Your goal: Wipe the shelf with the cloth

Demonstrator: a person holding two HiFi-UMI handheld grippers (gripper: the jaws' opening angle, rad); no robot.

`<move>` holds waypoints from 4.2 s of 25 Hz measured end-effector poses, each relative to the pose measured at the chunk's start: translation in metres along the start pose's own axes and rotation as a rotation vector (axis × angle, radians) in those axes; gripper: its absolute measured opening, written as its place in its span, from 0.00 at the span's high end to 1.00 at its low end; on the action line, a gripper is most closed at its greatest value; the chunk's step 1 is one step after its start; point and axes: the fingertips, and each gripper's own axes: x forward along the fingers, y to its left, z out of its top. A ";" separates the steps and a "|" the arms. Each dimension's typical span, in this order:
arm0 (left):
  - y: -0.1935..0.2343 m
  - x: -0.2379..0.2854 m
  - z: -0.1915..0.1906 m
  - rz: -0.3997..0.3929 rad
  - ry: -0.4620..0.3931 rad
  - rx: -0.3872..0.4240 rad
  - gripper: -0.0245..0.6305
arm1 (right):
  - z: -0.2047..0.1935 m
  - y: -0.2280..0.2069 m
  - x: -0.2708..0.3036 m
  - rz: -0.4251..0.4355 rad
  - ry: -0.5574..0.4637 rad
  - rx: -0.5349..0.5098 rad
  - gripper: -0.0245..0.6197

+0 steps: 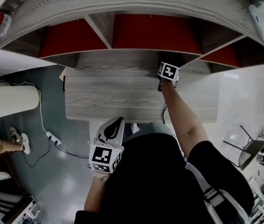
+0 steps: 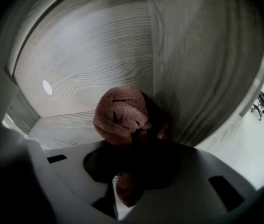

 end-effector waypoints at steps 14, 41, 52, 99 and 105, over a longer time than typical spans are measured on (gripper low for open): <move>-0.024 0.006 -0.013 -0.004 -0.001 0.023 0.95 | -0.011 -0.013 -0.021 0.134 -0.067 0.299 0.81; -0.041 0.017 -0.011 -0.041 0.012 0.076 0.95 | 0.144 0.002 -0.218 0.750 -0.665 0.799 0.82; -0.029 0.018 -0.008 -0.004 0.018 0.056 0.95 | 0.178 0.007 -0.196 0.820 -0.760 0.941 0.82; 0.006 0.005 -0.031 0.039 0.072 -0.040 0.95 | 0.056 -0.014 -0.037 0.405 -0.443 1.033 0.83; 0.021 0.004 -0.016 -0.001 0.036 -0.032 0.95 | 0.059 0.007 -0.080 0.463 -0.439 0.827 0.83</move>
